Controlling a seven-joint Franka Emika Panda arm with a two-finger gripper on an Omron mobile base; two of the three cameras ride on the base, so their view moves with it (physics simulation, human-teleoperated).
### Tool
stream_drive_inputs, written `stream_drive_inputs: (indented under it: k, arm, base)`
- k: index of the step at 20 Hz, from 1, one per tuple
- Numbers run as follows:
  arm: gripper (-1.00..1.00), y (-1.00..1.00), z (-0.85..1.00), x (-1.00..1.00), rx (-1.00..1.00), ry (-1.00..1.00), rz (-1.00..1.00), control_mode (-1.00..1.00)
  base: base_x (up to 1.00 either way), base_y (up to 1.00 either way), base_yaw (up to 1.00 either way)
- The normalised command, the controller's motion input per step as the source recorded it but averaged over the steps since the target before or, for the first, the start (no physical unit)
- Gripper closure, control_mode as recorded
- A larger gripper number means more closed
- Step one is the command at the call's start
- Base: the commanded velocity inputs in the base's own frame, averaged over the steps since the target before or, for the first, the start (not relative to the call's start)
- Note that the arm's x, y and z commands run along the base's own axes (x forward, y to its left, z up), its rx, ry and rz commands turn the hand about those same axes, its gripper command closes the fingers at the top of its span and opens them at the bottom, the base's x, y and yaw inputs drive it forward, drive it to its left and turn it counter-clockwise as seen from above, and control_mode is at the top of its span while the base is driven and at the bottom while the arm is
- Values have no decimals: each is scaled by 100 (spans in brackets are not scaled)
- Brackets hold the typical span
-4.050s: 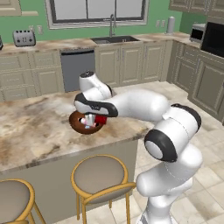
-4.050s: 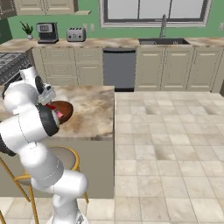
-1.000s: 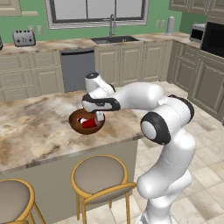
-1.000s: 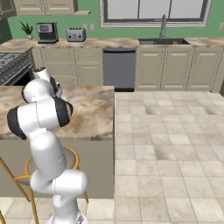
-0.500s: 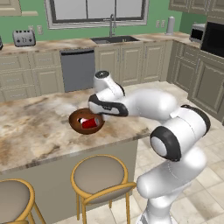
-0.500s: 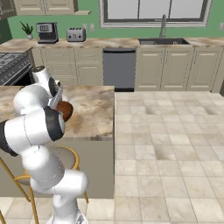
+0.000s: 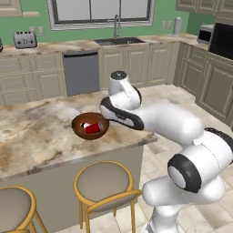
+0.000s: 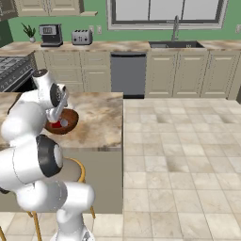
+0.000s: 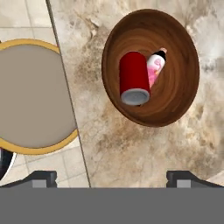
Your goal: Open the fridge, grab two sodas, and place both sodas inside the bowl with ice on the dining counter.
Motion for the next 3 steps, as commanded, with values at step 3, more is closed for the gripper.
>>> stream_drive_inputs:
  k: [3]
  arm:
    - [-100,-25,33,-46,2,-3,-5,-100]
  base:
    - [0,0,0]
